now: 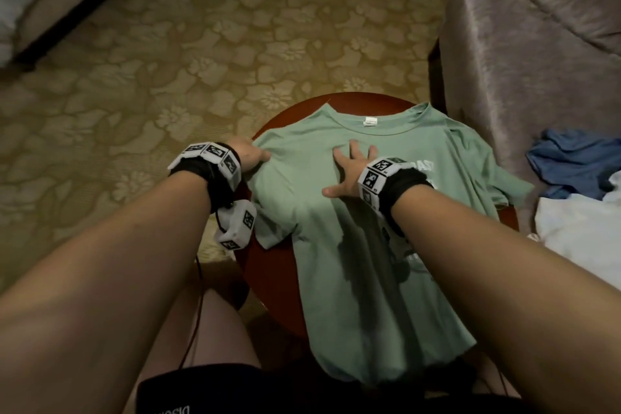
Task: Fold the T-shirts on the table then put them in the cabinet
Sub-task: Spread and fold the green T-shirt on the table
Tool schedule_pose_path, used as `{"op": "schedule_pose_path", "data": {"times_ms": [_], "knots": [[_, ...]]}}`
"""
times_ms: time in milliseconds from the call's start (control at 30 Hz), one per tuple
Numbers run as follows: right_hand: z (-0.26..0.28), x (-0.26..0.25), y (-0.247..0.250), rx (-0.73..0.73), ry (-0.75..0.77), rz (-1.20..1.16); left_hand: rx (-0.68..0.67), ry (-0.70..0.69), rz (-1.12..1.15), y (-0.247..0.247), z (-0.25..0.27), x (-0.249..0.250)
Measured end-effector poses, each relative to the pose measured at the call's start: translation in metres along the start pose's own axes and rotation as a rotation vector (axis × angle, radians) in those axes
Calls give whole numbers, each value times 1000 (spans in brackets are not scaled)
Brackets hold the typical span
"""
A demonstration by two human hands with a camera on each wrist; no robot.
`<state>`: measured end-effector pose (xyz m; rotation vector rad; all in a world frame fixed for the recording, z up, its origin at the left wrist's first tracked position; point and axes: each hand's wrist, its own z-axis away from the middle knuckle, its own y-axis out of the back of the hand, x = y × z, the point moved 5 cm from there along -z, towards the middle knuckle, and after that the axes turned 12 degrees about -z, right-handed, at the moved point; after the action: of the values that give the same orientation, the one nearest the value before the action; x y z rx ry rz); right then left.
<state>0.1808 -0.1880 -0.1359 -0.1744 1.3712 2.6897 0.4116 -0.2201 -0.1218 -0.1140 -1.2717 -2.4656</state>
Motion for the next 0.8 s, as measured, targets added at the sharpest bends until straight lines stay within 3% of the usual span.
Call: {"op": "schedule_pose_path", "data": {"times_ms": [133, 267, 300, 467, 633, 700, 800], "knots": [[-2, -4, 6, -12, -49, 34, 110, -33, 167, 7, -7, -11], [-8, -6, 10, -8, -80, 47, -176, -97, 70, 0, -1, -14], [-9, -6, 10, -8, -84, 46, -197, -99, 78, -1, -1, -16], [-14, -5, 11, -13, -94, 17, -15, -87, 514, 7, -8, -29], [-16, -6, 10, -10, -97, -14, -186, -90, 253, 0, 4, -36], [-15, -6, 10, -6, -101, -13, -150, -79, 222, 4, 5, -40], [-14, -7, 11, -2, -112, -5, -18, -74, 472, 11, 1, -47]]}}
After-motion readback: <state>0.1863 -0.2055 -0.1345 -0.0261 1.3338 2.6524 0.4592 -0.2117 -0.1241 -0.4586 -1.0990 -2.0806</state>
